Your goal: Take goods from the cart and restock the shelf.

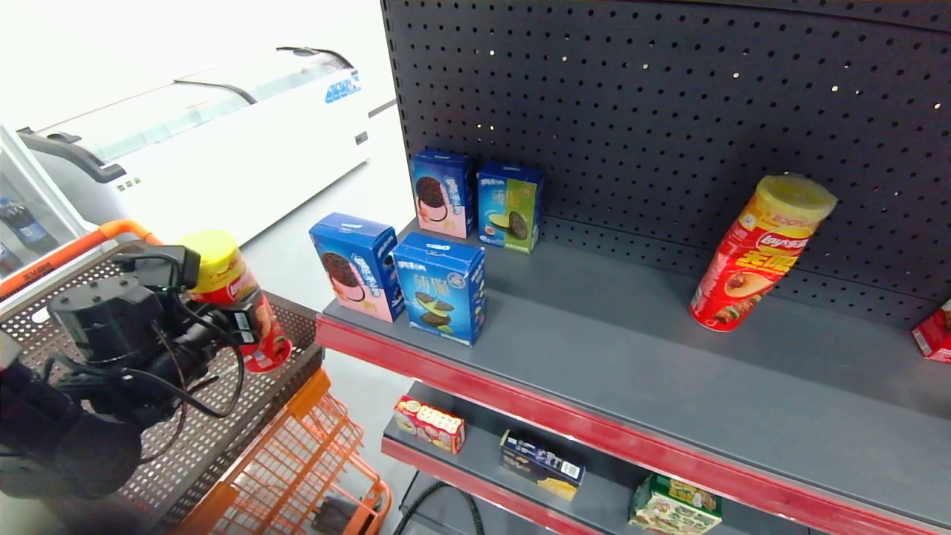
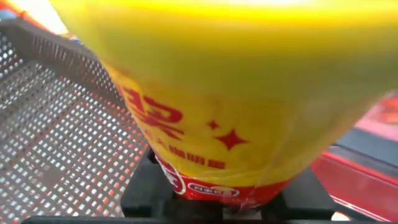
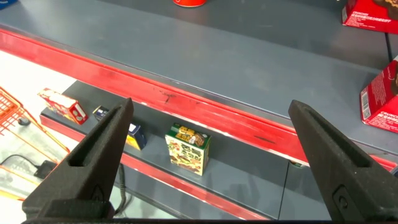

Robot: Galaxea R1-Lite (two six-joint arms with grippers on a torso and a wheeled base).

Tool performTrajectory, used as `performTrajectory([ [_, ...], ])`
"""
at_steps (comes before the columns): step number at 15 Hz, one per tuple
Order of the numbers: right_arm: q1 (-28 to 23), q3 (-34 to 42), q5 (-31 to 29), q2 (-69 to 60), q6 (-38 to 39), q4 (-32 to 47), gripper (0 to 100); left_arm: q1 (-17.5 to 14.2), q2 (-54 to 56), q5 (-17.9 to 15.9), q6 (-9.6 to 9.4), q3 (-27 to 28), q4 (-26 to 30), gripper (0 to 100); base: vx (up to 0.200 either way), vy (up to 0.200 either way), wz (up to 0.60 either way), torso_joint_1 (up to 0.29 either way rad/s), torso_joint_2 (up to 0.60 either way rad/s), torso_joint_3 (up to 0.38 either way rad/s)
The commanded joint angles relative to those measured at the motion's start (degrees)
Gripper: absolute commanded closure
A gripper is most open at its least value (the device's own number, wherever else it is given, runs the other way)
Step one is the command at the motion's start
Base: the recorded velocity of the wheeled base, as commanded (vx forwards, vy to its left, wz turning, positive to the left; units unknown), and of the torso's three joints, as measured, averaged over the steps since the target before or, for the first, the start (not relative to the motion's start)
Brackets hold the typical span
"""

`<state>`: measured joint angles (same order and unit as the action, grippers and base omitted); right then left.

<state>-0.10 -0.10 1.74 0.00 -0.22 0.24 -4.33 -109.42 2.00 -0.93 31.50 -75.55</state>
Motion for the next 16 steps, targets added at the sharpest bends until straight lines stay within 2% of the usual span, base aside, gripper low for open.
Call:
performTrajectory([
  [1,0.0,0.0,0.0,0.0,0.0,0.0,0,0.2,13.6,-3.8,0.05,0.4,6.7,100,0.0,0.0,0.0,0.0,0.0,0.0],
  [3,0.1,0.0,0.0,0.0,0.0,0.0,0,0.9,15.1,-4.0,0.14,-1.0,6.8,100,0.0,0.0,0.0,0.0,0.0,0.0],
  [4,0.0,0.0,0.0,0.0,0.0,0.0,0,2.5,17.0,-4.0,0.31,-1.2,7.5,100,0.0,0.0,0.0,0.0,0.0,0.0],
  [5,0.0,0.0,0.0,0.0,0.0,0.0,0,3.5,18.7,-3.8,0.66,0.1,10.3,100,0.0,0.0,0.0,0.0,0.0,0.0],
  [6,0.0,0.0,0.0,0.0,0.0,0.0,0,3.8,20.2,-4.8,0.66,0.8,13.8,100,0.0,0.0,0.0,0.0,0.0,0.0],
  [8,0.0,0.0,0.0,0.0,0.0,0.0,0,6.5,25.0,-7.2,0.57,0.3,18.4,100,0.0,0.0,0.0,0.0,0.0,0.0],
  [10,0.0,0.0,0.0,0.0,0.0,0.0,0,8.5,27.4,-7.3,0.4,2.2,24.0,100,0.0,0.0,0.0,0.0,0.0,0.0],
  [13,0.0,0.0,0.0,0.0,0.0,0.0,0,12.1,29.5,-8.4,0.4,1.0,25.9,100,0.0,0.0,0.0,0.0,0.0,0.0],
  [14,0.0,0.0,0.0,0.0,0.0,0.0,0,14.6,29.7,-8.9,0.4,0.4,26.2,100,0.0,0.0,0.0,0.0,0.0,0.0],
  [15,0.0,0.0,0.0,0.0,0.0,0.0,0,15.8,30.5,-9.9,0.49,-0.1,26.4,100,0.0,0.0,0.0,0.0,0.0,0.0],
  [16,0.0,0.0,0.0,0.0,0.0,0.0,0,15.8,31.2,-12.4,0.49,-0.3,26.4,100,0.0,0.0,0.0,0.0,0.0,0.0],
])
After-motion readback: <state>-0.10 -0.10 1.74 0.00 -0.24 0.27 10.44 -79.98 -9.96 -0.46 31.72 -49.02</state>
